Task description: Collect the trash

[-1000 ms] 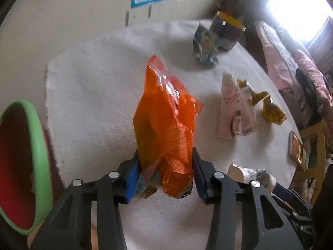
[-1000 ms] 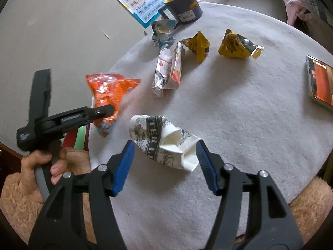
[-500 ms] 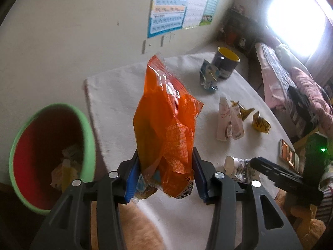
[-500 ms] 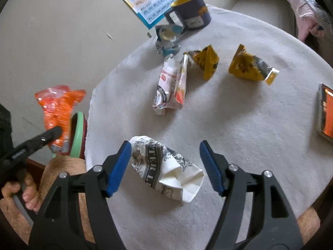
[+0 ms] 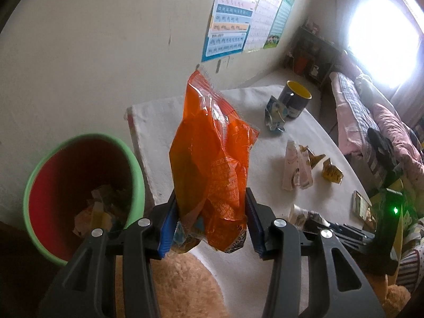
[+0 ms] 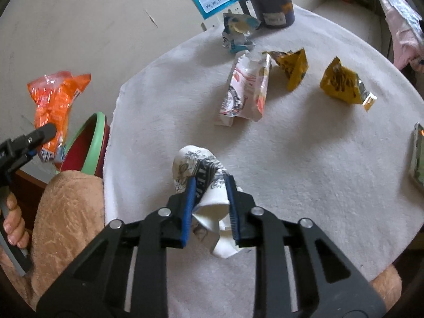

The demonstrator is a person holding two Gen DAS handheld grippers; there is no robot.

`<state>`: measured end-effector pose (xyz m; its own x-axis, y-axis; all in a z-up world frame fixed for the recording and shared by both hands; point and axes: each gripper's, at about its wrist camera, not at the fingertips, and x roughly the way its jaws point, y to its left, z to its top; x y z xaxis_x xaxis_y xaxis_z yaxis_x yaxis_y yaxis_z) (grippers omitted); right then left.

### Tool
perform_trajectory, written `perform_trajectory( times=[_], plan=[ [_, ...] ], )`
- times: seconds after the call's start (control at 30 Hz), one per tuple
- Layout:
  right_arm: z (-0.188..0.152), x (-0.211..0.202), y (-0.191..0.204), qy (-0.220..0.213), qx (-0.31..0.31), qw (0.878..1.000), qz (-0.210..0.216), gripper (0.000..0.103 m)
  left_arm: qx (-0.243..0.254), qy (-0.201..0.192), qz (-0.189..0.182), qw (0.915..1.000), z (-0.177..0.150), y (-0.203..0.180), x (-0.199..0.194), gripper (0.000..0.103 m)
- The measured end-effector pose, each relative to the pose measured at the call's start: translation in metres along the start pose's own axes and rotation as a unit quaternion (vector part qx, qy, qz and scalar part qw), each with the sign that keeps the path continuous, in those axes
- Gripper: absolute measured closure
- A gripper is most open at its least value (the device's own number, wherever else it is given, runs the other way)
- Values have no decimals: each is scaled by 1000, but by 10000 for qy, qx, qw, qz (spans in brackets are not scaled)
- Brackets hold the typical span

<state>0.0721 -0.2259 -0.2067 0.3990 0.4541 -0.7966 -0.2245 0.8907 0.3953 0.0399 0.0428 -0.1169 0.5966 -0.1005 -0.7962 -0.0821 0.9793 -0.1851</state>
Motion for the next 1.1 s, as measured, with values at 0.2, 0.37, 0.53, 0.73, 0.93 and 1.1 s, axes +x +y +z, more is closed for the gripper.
perform_trajectory(
  times=[0.2, 0.37, 0.53, 0.73, 0.93, 1.1],
  plan=[
    [-4, -6, 1, -76, 189, 9998, -31, 79, -102, -70, -82, 9999, 2, 2, -11, 59],
    [0, -16, 5, -206, 412, 9989, 60, 79, -99, -229, -87, 9997, 5, 4, -21, 59],
    [5, -36, 14, -455, 478, 9978, 110, 79, -205, -266, -212, 9992, 5, 7, -23, 59],
    [14, -67, 32, -841, 476, 9952, 144, 79, -137, -456, -277, 9985, 8, 4, -33, 59],
    [19, -95, 53, -1174, 302, 9926, 86, 79, 23, -670, -258, 9974, 12, 1, -45, 59],
    [25, -105, 66, -1285, 221, 9914, 76, 79, 108, -875, -173, 9960, 15, 3, -56, 59]
  ],
)
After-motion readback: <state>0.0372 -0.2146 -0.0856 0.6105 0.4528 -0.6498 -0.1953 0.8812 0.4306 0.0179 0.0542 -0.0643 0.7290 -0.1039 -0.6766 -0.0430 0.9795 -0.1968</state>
